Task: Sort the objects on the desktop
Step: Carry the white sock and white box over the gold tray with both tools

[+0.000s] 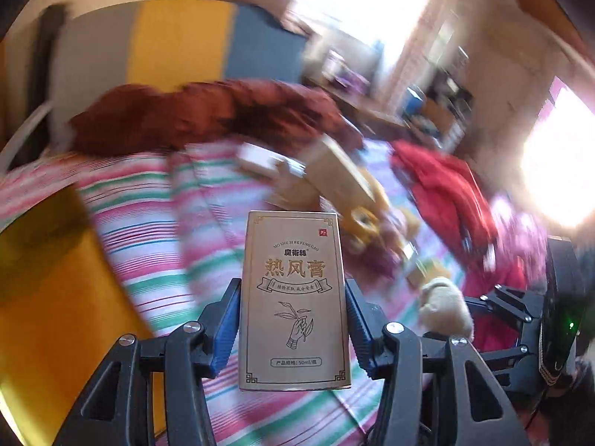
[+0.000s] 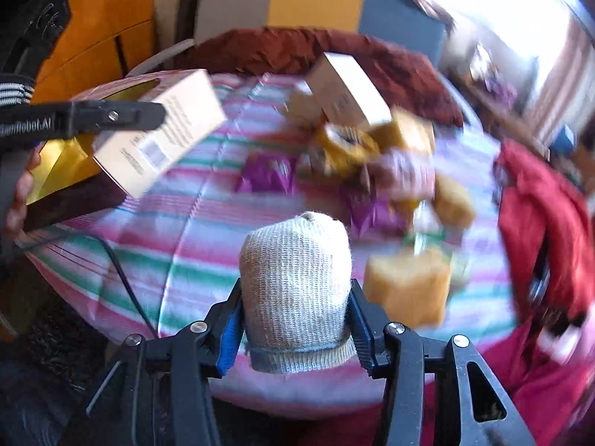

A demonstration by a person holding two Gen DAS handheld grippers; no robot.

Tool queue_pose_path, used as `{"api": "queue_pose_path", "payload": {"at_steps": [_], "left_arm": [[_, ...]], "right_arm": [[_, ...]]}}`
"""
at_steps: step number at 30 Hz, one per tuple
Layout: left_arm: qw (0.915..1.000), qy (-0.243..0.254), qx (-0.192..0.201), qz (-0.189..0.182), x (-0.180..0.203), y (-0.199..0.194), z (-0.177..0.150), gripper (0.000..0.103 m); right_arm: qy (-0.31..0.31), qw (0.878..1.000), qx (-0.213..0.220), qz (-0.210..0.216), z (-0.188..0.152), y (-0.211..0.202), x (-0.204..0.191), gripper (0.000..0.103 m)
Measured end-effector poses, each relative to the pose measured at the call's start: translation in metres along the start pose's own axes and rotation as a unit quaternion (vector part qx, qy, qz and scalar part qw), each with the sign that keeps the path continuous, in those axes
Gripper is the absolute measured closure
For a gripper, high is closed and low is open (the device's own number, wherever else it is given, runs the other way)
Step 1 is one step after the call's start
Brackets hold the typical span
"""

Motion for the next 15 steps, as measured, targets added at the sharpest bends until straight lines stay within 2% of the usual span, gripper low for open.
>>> {"api": "queue_pose_path", "payload": {"at_steps": [3,8,11,15], "left_arm": [[0.9974,-0.055,0.013,0.045,-0.045,-0.019,-0.001,0.05],[0.9852,-0.128,0.025,0.111,-0.116,-0.05,-0.02,0.05],[0.9745,-0.157,0.029,0.158,-0.153,-0.066,-0.035,0.05],[0.961,-0.196,0.03,0.193,-0.198,-0.08,-0.051,0.05]], "right_arm": [[-0.053,0.998,0.023,-0.004,0.039,-0.008,-0.015,0.052],[-0.112,0.992,0.045,0.036,0.087,-0.008,-0.058,0.052],[-0.135,0.986,0.044,0.088,0.111,0.0,-0.093,0.052],[-0.158,0.973,0.023,0.166,0.13,0.019,-0.143,0.052]]}}
Point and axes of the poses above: each gripper's, at about its wrist camera, not at the fingertips, and y roughly the way its jaws point, x to its right, z to its top, the point moved 4 cm from there along y, roughly the way its jaws point, and after that the axes turned 11 degrees about z, right-handed, at the moved point
